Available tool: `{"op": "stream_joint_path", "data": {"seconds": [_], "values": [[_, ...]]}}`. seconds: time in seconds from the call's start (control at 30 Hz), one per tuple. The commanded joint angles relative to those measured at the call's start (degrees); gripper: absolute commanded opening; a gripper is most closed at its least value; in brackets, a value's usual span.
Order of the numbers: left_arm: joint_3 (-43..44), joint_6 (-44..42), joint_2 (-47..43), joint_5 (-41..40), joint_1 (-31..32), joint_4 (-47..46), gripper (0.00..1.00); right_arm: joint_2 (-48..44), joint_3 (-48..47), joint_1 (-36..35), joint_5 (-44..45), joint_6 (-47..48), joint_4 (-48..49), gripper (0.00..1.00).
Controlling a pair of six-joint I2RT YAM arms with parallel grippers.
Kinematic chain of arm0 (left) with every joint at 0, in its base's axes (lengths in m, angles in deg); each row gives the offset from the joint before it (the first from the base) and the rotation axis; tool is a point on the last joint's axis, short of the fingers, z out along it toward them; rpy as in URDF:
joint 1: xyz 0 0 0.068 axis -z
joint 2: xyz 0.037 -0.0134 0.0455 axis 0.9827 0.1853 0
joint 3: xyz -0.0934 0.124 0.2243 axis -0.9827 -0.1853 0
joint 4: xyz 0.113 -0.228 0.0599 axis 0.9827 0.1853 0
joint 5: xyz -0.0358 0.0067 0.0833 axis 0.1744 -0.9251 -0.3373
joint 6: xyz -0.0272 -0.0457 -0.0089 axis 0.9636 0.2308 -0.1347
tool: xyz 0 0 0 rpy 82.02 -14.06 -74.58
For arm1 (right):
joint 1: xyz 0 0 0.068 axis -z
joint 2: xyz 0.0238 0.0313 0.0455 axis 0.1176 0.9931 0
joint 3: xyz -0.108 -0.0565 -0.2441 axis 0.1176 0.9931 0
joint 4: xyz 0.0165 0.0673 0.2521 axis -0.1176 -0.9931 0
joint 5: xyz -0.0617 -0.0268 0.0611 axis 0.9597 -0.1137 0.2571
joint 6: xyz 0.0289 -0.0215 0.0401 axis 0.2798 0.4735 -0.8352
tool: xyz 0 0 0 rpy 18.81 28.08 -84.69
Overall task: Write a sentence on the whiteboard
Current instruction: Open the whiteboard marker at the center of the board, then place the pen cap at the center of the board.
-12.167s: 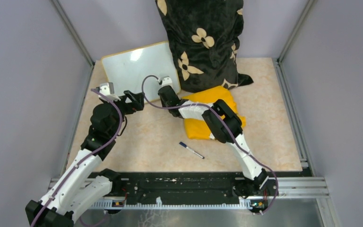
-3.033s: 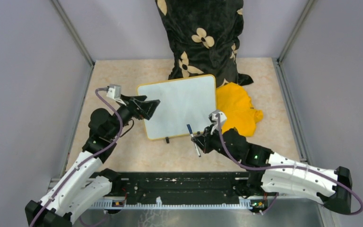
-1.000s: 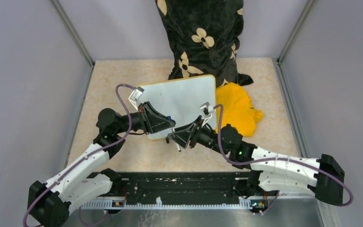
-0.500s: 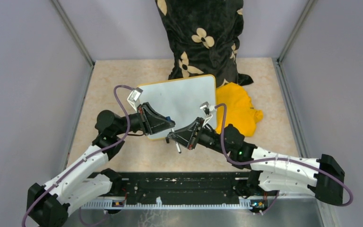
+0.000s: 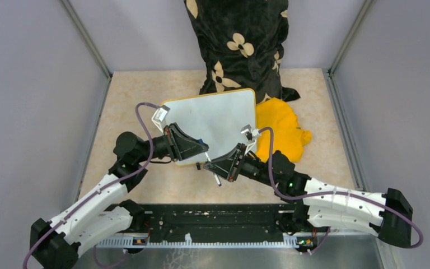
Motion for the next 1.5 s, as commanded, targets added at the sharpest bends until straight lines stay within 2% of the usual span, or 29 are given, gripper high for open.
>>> {"op": "stream_joint_path", "data": {"seconds": [0.0,0.23,0.33,0.43,0.57,0.67,0.73,0.87,0.97,1.13,1.27,1.37,1.47], "values": [[1.2,-0.9,-2.7,-8.5,-2.2,-3.9,0.0,-4.1,2.2,-0.8,0.1,0.3,-2.4,0.0],[1.3,-2.4,-3.4,-10.6,-2.1,-1.1,0.0,-6.1,2.8,-0.8,1.8,0.1,-3.9,0.0],[2.1,-4.8,-4.2,-11.7,-2.2,4.5,0.0,-7.3,2.0,-0.8,3.6,1.1,-7.1,0.0],[4.7,-10.6,-5.5,-16.0,-2.2,18.4,0.0,-10.1,-0.2,-0.8,9.4,3.4,-15.5,0.0],[10.3,-18.9,-6.6,-28.2,-2.2,42.3,0.0,-14.1,-3.8,-0.8,21.7,5.3,-32.5,0.0],[13.3,-22.9,-7.5,-36.4,-2.1,56.0,0.0,-15.7,-5.5,-0.8,29.0,5.1,-44.2,0.0],[14.0,-22.7,-8.6,-43.4,-2.1,62.9,0.0,-16.9,-5.4,-0.8,31.2,4.5,-47.6,0.0],[14.2,-19.2,-9.1,-55.2,-2.2,72.8,0.0,-19.1,-3.5,-0.8,32.4,3.6,-47.9,0.0],[14.6,-18.0,-6.7,-58.5,-2.3,76.4,0.0,-19.0,-3.0,-0.8,32.2,3.7,-47.1,0.0],[14.5,-15.1,-1.0,-59.6,-2.3,80.6,0.0,-17.6,-3.0,-0.8,31.5,4.9,-46.6,0.0],[12.7,-13.1,1.4,-62.2,-3.5,80.9,0.0,-17.3,-2.1,-0.8,30.5,5.4,-45.0,0.0],[12.0,-13.9,3.6,-61.3,-7.9,79.4,0.0,-17.0,-1.9,-0.8,29.8,5.8,-44.2,0.0],[10.9,-17.5,6.7,-55.3,-17.7,76.0,0.0,-17.1,-1.9,-0.8,29.5,6.4,-43.9,0.0]]}}
